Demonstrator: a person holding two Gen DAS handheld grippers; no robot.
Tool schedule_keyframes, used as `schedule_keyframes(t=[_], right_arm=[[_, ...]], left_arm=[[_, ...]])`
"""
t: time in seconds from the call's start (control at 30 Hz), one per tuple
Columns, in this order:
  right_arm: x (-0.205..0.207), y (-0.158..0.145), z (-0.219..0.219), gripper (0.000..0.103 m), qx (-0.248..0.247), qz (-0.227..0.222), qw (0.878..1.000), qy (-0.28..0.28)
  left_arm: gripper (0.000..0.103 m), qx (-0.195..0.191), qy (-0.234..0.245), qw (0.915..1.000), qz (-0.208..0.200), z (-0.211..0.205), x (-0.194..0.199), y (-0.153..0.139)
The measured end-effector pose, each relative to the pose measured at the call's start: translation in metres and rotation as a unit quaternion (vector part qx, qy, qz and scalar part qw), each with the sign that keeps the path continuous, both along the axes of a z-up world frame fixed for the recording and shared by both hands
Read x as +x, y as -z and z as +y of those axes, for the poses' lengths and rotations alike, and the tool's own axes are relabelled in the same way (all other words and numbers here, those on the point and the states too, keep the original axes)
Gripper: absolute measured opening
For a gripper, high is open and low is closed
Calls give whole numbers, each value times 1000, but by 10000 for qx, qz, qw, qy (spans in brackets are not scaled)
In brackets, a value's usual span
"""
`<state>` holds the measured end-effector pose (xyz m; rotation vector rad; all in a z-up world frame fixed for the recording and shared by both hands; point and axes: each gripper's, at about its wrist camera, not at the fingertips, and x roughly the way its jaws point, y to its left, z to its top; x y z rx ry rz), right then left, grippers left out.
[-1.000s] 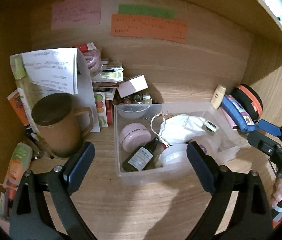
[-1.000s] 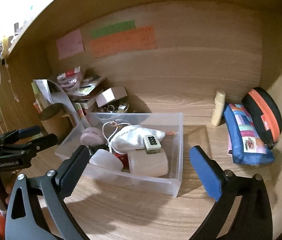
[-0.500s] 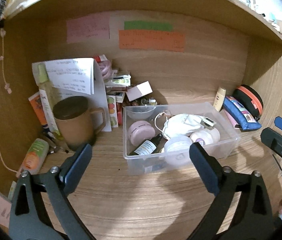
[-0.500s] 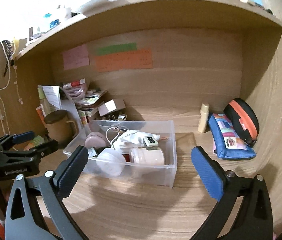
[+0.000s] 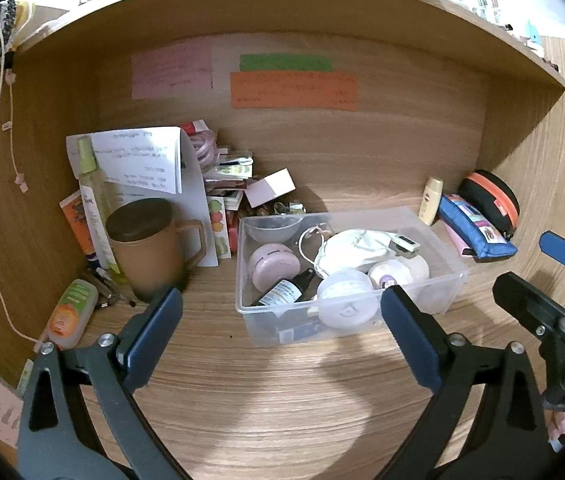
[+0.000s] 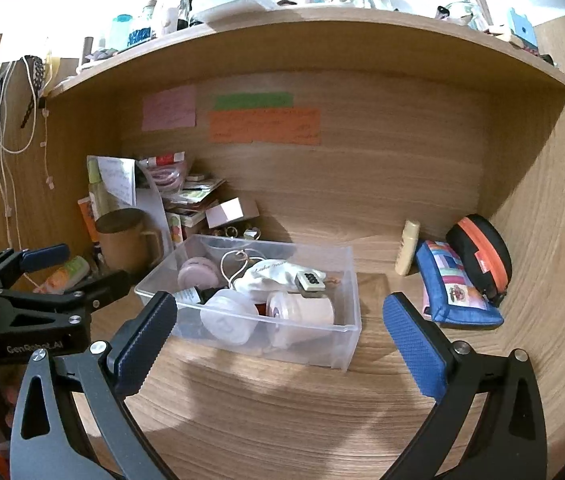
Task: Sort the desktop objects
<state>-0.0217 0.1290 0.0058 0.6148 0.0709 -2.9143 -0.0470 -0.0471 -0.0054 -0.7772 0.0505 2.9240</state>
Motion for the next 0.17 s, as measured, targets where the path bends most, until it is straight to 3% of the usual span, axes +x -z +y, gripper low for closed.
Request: schedule_keyframes(t=[0.17], right_arm=[[-6,5,5,103,-80,-94,9999,33]], left_arm=[[101,-16,11,10000,-6,2,-5,4]])
